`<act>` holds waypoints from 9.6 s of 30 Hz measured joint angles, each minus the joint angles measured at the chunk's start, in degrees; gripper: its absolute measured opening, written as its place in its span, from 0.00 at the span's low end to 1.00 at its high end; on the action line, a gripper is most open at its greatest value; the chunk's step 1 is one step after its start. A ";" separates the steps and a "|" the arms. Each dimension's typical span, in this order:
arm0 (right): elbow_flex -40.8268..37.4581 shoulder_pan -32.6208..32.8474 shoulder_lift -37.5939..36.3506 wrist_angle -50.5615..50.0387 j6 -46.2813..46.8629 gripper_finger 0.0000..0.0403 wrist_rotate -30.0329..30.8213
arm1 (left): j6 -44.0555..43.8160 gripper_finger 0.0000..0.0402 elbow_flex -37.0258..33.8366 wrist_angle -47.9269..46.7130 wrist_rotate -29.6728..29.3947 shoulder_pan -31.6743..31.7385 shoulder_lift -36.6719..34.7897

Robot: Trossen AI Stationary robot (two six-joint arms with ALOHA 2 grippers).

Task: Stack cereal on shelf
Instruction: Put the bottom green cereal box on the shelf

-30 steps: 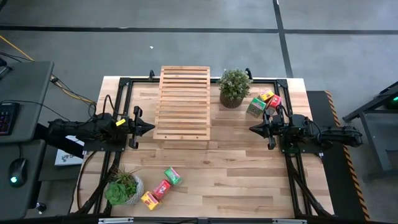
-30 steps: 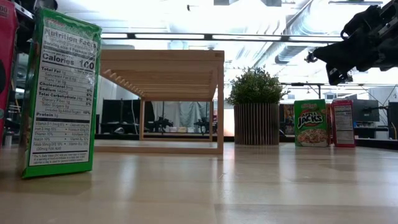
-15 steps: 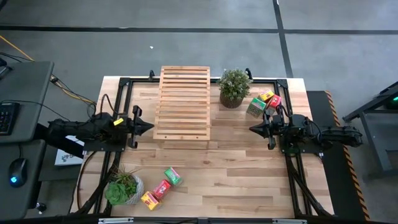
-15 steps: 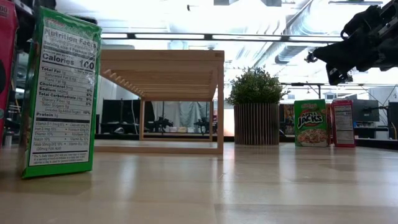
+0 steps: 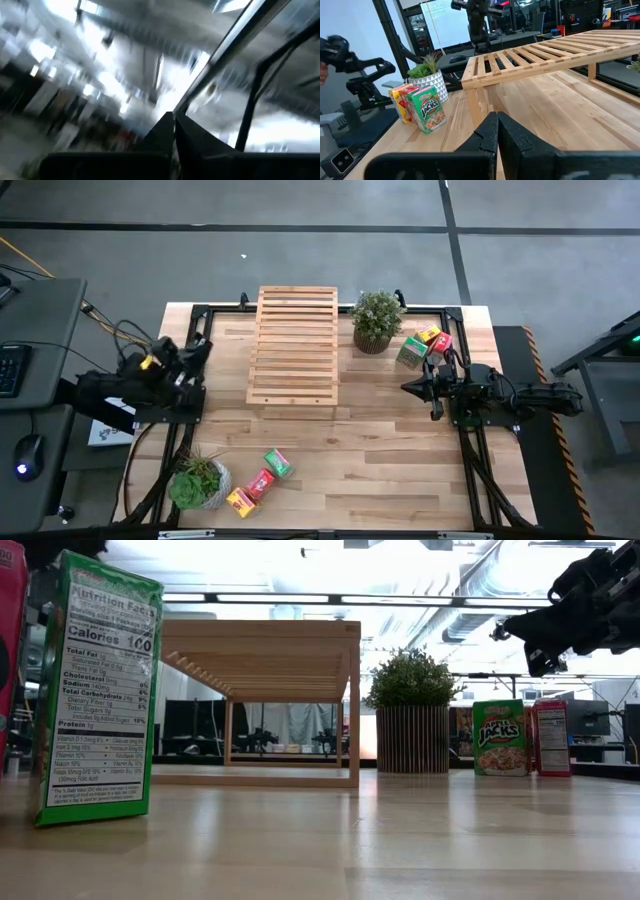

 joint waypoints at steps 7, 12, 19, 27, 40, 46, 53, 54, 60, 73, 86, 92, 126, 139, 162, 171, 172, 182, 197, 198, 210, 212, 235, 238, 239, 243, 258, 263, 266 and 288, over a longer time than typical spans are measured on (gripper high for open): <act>0.00 0.02 0.00 0.00 0.00 0.00 0.00 | -0.06 0.29 21.53 -24.62 10.62 0.00 16.91; 0.02 0.01 -0.01 0.01 0.01 0.00 0.02 | 0.92 0.54 38.94 -41.39 25.90 -0.02 33.40; 0.00 0.00 -0.02 0.02 0.00 0.00 0.00 | 13.56 0.74 56.71 -61.91 41.27 -2.59 53.96; 0.02 0.02 -0.02 0.02 0.00 0.00 0.00 | 31.60 0.75 63.71 -71.16 40.11 -9.93 68.61; 0.02 0.02 -0.02 0.02 0.02 0.00 0.00 | 34.39 0.75 63.84 -74.10 26.15 -18.11 81.45; 0.01 0.01 -0.02 0.02 0.00 0.00 0.01 | 30.03 0.75 63.84 -74.32 28.96 -18.90 85.08; 0.01 0.02 -0.02 0.00 0.01 0.00 0.01 | 30.43 0.74 63.84 -75.22 27.52 -20.65 86.74; 0.02 0.00 0.00 0.02 0.02 0.00 0.00 | 31.35 0.74 63.84 -75.66 26.13 -20.99 86.72; 0.01 0.02 -0.02 0.01 0.02 0.00 0.00 | 34.38 0.74 63.82 -77.17 22.52 -21.86 86.74; 0.01 0.02 -0.02 0.01 0.00 0.00 0.01 | 34.15 0.74 61.92 -77.03 24.72 -21.84 86.74; 0.02 0.02 -0.01 0.01 0.01 0.00 0.01 | 34.17 0.74 61.96 -75.58 22.92 -21.81 88.45; 0.01 0.02 -0.02 0.01 0.02 0.00 0.01 | 34.19 0.74 61.96 -75.96 22.86 -21.81 91.27; 0.00 0.02 -0.02 0.02 0.02 0.00 0.00 | 35.89 0.40 64.38 -78.81 24.58 -20.20 91.71; 0.00 0.01 0.02 0.01 0.01 0.00 0.02 | 35.85 0.40 90.79 -88.62 17.32 -13.32 79.93; 0.01 0.01 0.02 0.01 0.00 0.00 0.01 | 9.86 0.40 115.36 -119.46 5.29 43.88 91.56; 0.02 0.02 0.05 0.02 0.00 0.00 0.02 | 4.05 0.40 115.38 -115.90 12.66 46.14 98.27; 0.02 0.00 0.05 0.00 0.02 0.00 0.00 | 3.24 0.40 115.40 -115.92 11.68 46.12 98.79; 0.00 0.00 0.05 0.00 0.00 0.00 0.00 | -11.43 0.40 115.40 -115.99 7.79 46.14 102.69; 0.00 0.01 0.03 0.00 0.02 0.00 0.00 | -17.70 0.40 115.43 -118.13 3.84 46.12 103.31; 0.01 0.02 0.05 0.01 0.01 0.00 0.00 | -17.15 0.40 115.43 -118.11 3.84 46.07 103.31; 0.00 0.01 0.05 0.00 0.01 0.00 0.02 | -14.33 0.40 115.43 -118.26 3.60 45.66 103.42; 0.00 0.01 0.05 0.01 0.01 0.00 0.02 | -14.33 0.40 115.43 -118.80 3.60 45.66 103.42; 0.02 0.02 0.05 0.00 0.02 0.00 0.00 | -13.92 0.44 115.43 -119.01 1.90 42.93 103.40; 0.02 0.00 0.05 0.02 0.00 0.00 0.01 | -13.78 0.50 115.43 -119.01 2.02 42.93 103.40; 0.01 0.01 0.05 0.00 0.00 0.00 0.01 | -13.78 0.52 115.43 -119.01 2.04 42.93 103.40; 0.02 0.00 0.05 0.00 0.00 0.00 0.00 | -13.73 0.62 115.43 -119.01 2.11 42.69 103.41; 0.02 0.01 0.04 0.01 0.01 0.00 0.02 | -9.35 0.69 123.89 -117.34 2.04 43.42 103.40; 0.01 0.00 0.05 0.01 0.02 0.00 0.02 | -5.66 0.70 127.92 -111.59 1.76 44.68 103.25; 0.02 0.00 0.05 0.02 0.00 0.00 0.02 | -0.94 0.67 127.06 -108.47 6.89 45.21 103.47; 0.01 0.01 0.05 0.02 0.01 0.00 0.01 | 20.47 0.00 115.26 -102.83 17.17 44.14 103.92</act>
